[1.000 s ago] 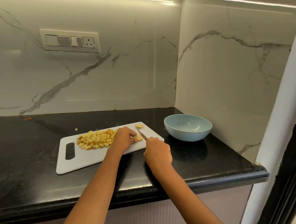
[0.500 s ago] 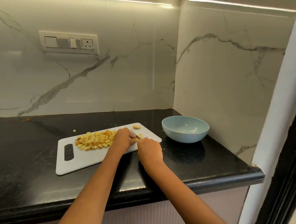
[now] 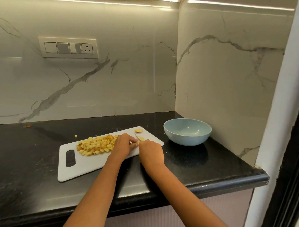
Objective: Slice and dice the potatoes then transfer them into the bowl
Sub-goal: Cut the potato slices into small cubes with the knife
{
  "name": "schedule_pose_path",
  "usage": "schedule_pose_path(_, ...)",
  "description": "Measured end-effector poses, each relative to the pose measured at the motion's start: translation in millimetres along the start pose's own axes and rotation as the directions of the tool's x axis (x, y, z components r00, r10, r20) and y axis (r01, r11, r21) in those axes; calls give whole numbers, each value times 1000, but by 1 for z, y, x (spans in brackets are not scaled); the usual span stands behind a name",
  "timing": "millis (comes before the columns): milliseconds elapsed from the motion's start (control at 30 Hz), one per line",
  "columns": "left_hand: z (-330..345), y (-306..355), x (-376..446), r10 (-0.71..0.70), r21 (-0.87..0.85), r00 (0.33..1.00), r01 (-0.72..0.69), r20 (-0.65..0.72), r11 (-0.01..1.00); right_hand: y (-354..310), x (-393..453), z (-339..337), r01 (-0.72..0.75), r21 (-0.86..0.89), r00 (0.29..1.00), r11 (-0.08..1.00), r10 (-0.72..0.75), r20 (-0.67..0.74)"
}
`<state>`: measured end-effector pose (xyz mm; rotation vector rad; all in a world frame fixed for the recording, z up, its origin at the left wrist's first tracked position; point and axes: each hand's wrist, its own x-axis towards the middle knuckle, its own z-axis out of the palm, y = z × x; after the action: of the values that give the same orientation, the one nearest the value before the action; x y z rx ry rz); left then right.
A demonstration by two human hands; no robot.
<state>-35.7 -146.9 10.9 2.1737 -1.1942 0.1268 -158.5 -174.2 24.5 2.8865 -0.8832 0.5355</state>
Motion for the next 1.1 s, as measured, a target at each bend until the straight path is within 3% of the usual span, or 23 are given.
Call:
schedule_pose_path(133, 0, -4, 2, 6, -38, 1000, -7, -13, 999, 9, -2, 1, -92, 79, 996, 993, 93, -9)
schedule_pose_path(300, -1, -8, 6, -59, -30, 997, 58, -59, 998, 6, -10, 0, -82, 115, 997, 990, 80, 21)
schedule_pose_path(1100, 1, -8, 5, -47, -87, 994, 38, -97, 995, 2, -4, 6, 34, -59, 999, 998, -35, -4)
